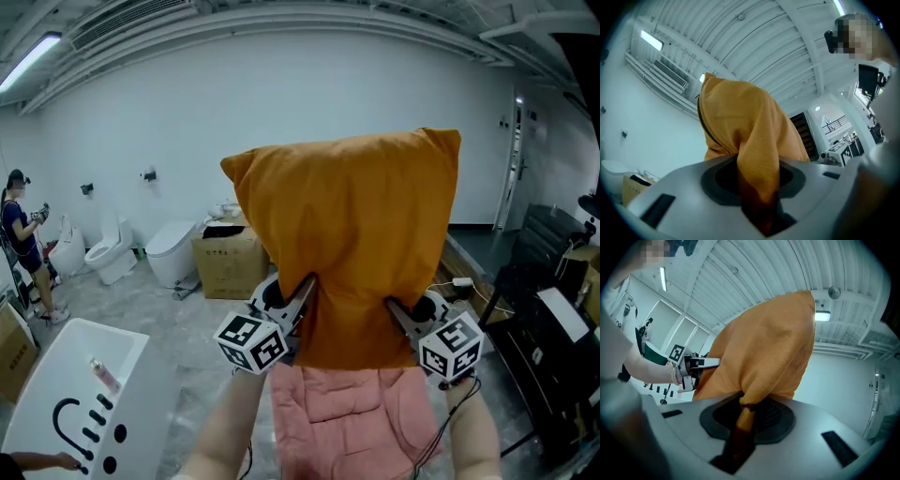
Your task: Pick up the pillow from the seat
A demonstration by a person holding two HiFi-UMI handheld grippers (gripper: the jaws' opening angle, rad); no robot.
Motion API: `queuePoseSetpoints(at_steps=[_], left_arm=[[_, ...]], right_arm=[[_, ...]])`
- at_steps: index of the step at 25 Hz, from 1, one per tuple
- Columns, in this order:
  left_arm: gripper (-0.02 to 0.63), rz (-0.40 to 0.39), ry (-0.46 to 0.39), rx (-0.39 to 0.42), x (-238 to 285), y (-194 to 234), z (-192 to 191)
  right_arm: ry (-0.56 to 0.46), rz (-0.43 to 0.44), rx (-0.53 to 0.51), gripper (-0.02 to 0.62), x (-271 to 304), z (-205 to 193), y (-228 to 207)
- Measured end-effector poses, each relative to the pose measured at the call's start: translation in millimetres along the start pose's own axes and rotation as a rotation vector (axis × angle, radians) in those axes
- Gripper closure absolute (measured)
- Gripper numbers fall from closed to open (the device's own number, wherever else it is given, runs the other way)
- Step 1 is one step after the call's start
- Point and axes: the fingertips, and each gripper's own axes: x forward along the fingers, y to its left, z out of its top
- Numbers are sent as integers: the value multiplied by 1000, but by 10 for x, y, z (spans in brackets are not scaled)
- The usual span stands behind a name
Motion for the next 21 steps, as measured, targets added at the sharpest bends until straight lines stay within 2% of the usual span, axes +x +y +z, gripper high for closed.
queuePoseSetpoints(at_steps=[21], left_arm=[[462,-39,-20,18,48,-55,135]], right_arm=[[-19,-17,-21,515,-61,103,-12]])
